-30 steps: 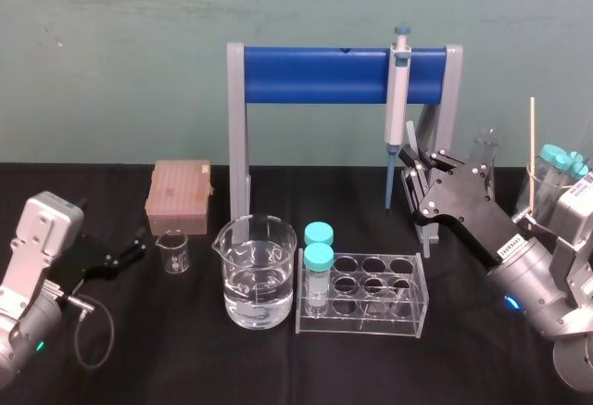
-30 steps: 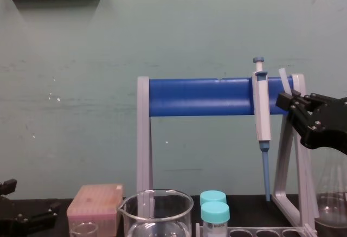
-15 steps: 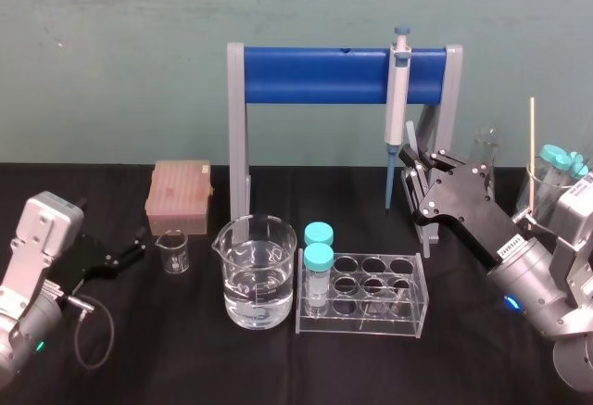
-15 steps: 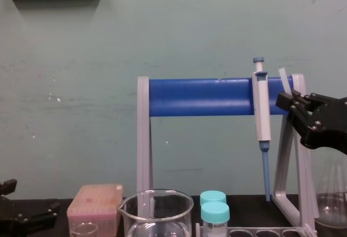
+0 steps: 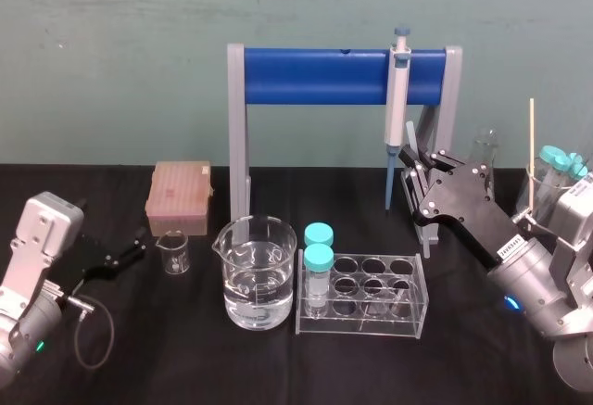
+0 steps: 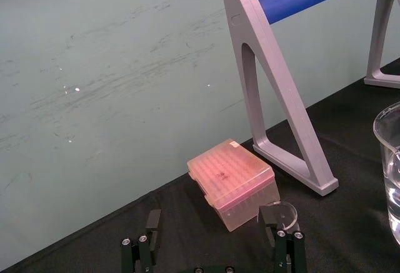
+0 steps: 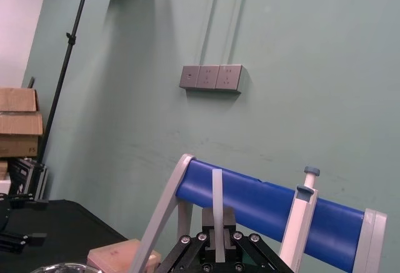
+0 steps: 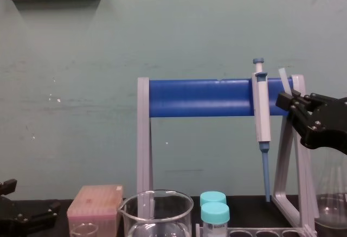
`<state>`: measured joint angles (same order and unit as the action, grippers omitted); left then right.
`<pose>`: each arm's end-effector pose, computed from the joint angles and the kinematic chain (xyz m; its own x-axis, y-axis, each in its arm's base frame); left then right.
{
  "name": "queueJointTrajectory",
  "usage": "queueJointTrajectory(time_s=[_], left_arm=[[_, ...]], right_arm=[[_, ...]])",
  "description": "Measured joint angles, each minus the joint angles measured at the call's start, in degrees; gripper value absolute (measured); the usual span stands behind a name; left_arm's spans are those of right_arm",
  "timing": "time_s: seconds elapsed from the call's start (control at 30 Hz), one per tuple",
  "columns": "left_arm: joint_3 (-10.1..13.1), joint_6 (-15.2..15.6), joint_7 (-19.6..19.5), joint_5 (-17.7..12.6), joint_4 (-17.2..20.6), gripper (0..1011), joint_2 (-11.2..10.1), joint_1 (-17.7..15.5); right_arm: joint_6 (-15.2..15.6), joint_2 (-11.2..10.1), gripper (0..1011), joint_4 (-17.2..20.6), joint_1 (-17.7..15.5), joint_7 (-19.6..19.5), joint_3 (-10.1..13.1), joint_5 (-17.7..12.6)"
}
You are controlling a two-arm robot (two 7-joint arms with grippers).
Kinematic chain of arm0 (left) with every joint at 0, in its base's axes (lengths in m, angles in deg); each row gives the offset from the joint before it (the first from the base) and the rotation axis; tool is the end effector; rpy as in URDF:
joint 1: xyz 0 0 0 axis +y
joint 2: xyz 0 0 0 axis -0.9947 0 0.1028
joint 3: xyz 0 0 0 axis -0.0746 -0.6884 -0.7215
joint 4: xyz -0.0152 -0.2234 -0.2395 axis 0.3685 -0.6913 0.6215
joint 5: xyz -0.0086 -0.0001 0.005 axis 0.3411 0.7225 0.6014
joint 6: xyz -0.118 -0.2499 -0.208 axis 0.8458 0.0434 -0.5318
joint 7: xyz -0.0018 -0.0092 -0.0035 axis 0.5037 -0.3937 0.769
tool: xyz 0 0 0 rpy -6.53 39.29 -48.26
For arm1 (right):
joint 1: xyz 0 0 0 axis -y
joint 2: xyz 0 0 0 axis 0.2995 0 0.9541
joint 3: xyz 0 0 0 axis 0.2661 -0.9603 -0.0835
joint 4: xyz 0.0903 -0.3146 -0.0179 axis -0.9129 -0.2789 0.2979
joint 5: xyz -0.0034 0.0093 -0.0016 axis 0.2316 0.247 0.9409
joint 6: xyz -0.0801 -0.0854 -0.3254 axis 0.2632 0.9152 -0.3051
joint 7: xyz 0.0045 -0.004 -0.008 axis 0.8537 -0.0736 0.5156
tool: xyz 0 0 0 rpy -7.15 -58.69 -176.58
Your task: Pick up the stirring rod with one hand, then place it down.
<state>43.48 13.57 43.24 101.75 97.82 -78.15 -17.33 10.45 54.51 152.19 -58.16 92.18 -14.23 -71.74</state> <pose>0.3992 0.0942 -0.3398 0.2924 0.8803 0.3736 -0.9552 0.2874 0.0704 0.4361 -0.0522 -0.3207 0.5429 -0.7907 0.2829 0.6914 0.6121 0.3839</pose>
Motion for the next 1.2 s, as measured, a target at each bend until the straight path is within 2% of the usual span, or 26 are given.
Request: queueJointTrajectory(time_s=[0.3,0.5,0.8,1.2], left_arm=[[0.0,0.0,0.0,0.0,0.0,1000,0.0,0.0],[0.0,0.0,0.0,0.0,0.0,1000,0.0,0.0],[0.0,0.0,0.0,0.0,0.0,1000,0.0,0.0],[0.0,0.0,0.0,0.0,0.0,1000,0.0,0.0]], right_arm=[[0.0,0.0,69,0.0,0.0,0.1,0.0,0.0],[1.2,0.2,69,-0.1,0.1,3.2,0.4,-2.3],[2.6,0.2,69,0.3,-0.7,5.5,0.7,-4.1],[3.8,0.3,69,-1.4,-0.2,9.3,-0.5,-7.8]])
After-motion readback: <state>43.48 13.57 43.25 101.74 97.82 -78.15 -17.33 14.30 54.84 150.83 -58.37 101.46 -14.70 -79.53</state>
